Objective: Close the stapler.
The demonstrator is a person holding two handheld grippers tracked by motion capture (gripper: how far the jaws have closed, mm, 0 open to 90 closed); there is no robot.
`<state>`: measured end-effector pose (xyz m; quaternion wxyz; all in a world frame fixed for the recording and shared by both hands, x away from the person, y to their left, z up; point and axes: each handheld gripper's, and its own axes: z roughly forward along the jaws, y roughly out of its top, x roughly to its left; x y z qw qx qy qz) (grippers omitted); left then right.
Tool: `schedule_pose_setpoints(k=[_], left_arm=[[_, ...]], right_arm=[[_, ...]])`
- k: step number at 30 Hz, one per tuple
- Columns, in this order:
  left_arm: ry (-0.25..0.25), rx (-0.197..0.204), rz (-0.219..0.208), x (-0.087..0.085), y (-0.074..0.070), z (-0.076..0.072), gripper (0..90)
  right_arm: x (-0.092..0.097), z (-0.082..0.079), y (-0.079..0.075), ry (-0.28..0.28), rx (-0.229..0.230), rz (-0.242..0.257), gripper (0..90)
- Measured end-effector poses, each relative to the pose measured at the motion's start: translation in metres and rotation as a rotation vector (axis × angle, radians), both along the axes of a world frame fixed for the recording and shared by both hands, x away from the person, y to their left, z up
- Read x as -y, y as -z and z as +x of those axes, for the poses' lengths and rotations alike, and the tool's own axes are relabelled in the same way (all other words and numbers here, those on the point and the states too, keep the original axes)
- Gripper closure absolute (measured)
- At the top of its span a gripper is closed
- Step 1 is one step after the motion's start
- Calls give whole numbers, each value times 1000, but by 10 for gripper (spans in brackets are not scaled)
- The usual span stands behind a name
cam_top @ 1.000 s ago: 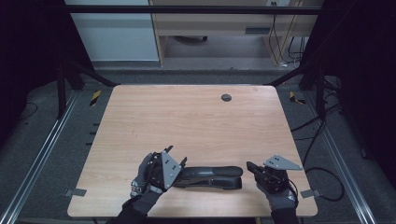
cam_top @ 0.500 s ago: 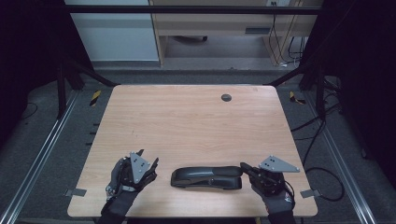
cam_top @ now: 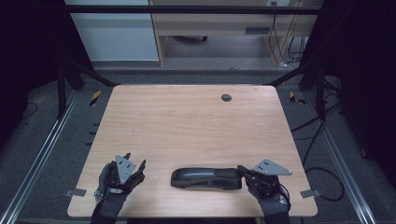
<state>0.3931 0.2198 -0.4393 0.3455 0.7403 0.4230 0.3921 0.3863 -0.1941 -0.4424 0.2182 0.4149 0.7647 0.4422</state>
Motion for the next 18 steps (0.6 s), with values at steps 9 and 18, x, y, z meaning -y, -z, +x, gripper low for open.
schedule_pose_setpoints(k=[9, 18], left_arm=[[-7, -11, 4, -2, 2, 2, 422], [-15, -14, 1, -4, 3, 2, 422]], right_arm=[[-1, -1, 8, 18, -10, -3, 900], [1, 0, 12, 18, -16, 13, 900]])
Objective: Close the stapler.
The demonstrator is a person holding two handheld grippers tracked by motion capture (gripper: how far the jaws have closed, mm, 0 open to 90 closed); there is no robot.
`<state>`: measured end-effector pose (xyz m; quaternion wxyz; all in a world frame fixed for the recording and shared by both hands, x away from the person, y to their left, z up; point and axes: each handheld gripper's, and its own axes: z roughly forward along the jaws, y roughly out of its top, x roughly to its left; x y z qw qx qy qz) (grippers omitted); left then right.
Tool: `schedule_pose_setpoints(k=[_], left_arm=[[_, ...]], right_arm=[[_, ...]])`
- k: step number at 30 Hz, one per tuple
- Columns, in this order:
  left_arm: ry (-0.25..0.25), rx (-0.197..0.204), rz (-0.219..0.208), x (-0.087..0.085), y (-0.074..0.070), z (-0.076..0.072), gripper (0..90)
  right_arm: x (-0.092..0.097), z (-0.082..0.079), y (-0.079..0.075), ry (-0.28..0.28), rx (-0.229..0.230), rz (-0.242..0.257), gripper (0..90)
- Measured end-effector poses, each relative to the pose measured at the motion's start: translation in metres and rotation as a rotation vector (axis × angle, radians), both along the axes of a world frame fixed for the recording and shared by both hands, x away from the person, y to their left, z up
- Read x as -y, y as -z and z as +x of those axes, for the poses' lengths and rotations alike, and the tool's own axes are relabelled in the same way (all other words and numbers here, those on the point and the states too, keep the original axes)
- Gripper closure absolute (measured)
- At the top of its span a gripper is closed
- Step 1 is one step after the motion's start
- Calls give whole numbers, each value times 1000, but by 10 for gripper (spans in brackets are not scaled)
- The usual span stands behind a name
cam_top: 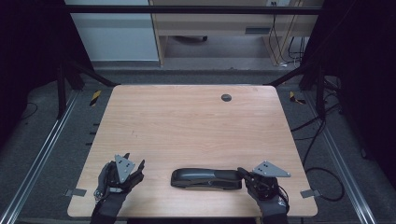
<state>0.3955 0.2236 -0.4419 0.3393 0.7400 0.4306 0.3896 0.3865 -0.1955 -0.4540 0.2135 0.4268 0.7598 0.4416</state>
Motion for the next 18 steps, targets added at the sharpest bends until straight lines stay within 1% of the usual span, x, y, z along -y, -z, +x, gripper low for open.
schedule_pose_setpoints(k=[1, 3, 4, 6, 7, 12, 14, 15, 16, 18], left_arm=[[0, 1, -1, 0, 0, 0, 422], [3, 1, 0, 0, 0, 0, 422], [3, 1, 0, 0, 0, 0, 421], [3, -1, -1, 0, 0, 1, 421], [4, -2, -2, 0, 0, 1, 420], [11, -11, -1, 0, 1, 2, 417], [14, -16, 0, 0, 2, 3, 417], [17, -20, 2, 0, 3, 3, 416], [18, -23, 3, -1, 3, 4, 416], [19, -34, -4, -2, 5, 6, 415]], right_arm=[[0, 0, 0, -3, -3, -1, 900], [2, 1, -1, -11, 0, 19, 900], [3, 0, -4, -18, 9, 34, 900], [4, 0, -10, -25, 46, 59, 893], [5, 0, -12, -22, 60, 62, 884], [8, 6, -12, 19, 49, 51, 838], [12, 8, -11, 44, 60, 48, 783], [15, 9, -10, 64, 65, 47, 740], [18, 11, -8, 94, 70, 42, 677], [24, 15, -5, 134, 68, 32, 587]])
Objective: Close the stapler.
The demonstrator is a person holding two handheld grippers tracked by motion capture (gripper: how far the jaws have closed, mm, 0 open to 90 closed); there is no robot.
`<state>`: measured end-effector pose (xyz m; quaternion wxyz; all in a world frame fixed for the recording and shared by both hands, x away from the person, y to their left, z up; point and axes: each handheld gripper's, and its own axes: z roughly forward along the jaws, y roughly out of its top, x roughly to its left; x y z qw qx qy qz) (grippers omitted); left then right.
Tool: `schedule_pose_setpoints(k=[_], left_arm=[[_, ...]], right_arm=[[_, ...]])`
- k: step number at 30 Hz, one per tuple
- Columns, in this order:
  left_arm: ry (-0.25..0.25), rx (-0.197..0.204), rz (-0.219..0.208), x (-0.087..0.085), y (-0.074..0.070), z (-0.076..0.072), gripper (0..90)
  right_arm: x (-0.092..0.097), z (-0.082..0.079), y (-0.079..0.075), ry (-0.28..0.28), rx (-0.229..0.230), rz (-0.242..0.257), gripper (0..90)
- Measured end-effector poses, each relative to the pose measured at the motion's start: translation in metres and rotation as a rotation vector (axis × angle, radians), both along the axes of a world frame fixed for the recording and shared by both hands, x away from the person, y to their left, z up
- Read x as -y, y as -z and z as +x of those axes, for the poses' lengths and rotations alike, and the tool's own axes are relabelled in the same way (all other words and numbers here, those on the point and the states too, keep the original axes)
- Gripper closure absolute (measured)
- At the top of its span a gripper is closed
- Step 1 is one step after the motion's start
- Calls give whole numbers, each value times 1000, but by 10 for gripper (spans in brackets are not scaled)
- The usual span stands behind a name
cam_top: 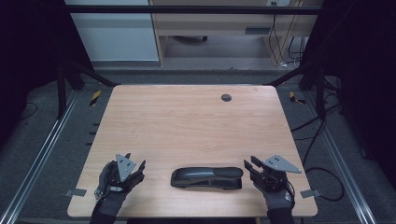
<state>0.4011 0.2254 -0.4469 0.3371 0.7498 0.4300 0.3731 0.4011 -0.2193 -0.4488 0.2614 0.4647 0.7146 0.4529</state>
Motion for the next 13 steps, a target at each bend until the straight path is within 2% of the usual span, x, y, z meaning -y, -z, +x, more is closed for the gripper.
schedule_pose_setpoints(k=[2, 4, 6, 7, 9, 12, 13], left_arm=[[1, -11, -5, -1, 2, 2, 414], [0, -24, -2, -3, 5, 4, 405], [-2, -32, 14, -5, 7, 7, 394], [-3, -35, 19, -6, 9, 9, 389], [-5, -47, 20, -9, 11, 12, 368], [-23, -70, 24, -15, 16, 18, 349], [-29, -79, 22, -17, 17, 20, 343]], right_arm=[[9, 4, 6, 28, -11, -16, 514], [19, 10, 13, 51, -56, -34, 456], [28, 14, 19, 64, -75, -62, 433], [32, 15, 21, 77, -99, -57, 421], [41, 18, 25, 88, -103, -66, 399], [51, 19, 29, 100, -136, -55, 371], [55, 20, 31, 108, -133, -73, 365]])
